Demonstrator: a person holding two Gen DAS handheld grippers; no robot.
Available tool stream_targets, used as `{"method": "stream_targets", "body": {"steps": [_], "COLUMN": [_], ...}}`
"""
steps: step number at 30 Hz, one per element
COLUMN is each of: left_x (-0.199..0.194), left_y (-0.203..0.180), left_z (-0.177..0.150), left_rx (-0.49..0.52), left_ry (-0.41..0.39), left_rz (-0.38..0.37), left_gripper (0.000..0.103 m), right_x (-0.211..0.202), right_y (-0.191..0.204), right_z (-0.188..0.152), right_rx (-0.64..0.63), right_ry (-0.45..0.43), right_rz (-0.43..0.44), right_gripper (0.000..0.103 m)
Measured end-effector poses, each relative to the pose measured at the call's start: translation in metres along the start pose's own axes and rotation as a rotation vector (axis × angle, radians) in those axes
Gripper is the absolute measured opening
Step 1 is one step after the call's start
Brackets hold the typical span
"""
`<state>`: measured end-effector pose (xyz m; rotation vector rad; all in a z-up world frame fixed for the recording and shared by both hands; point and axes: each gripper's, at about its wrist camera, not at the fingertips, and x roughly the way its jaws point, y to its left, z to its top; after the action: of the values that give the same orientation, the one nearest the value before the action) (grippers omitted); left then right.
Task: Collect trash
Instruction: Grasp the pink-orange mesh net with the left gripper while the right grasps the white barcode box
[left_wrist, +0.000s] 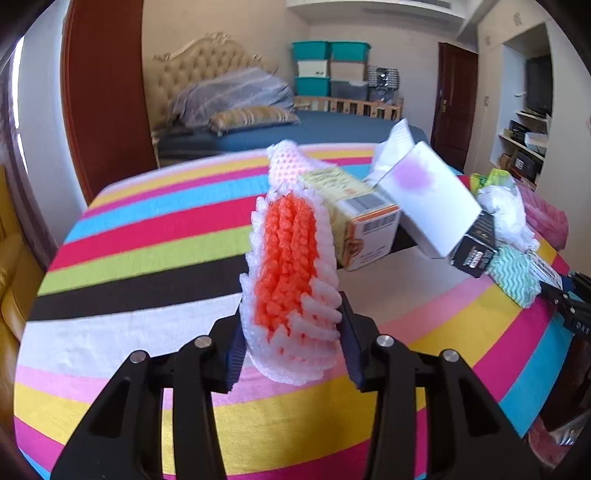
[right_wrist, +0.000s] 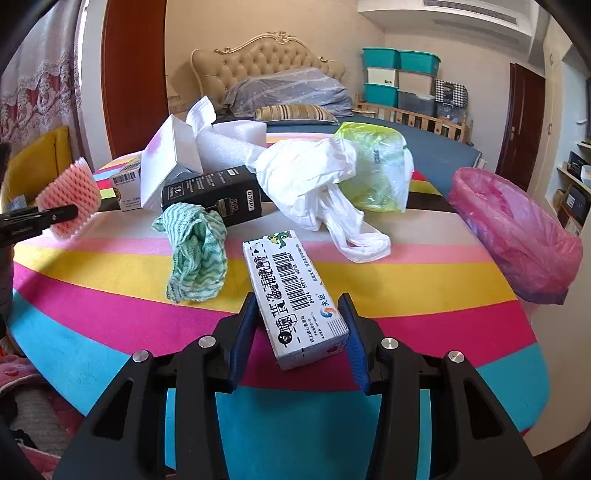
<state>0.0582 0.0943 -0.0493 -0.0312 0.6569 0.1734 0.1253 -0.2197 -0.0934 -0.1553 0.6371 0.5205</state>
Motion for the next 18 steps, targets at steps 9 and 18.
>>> {"method": "stream_targets", "body": {"steps": [9, 18], "left_x": [-0.027, -0.023], "left_y": [-0.043, -0.097], "left_z": [0.003, 0.003], "left_rx": [0.095, 0.183], "left_ry": [-0.085, -0.073], "left_rz": [-0.077, -0.187], "left_gripper": [0.042, 0.043], "right_x": [-0.009, -0.029], "right_y": [-0.006, 0.007], "right_z": [-0.001, 0.009], "right_rx": [0.03, 0.039], "right_ry": [-0.029, -0.082], "right_rz": [-0.002, -0.004], "right_gripper": [0.043, 0.043]}}
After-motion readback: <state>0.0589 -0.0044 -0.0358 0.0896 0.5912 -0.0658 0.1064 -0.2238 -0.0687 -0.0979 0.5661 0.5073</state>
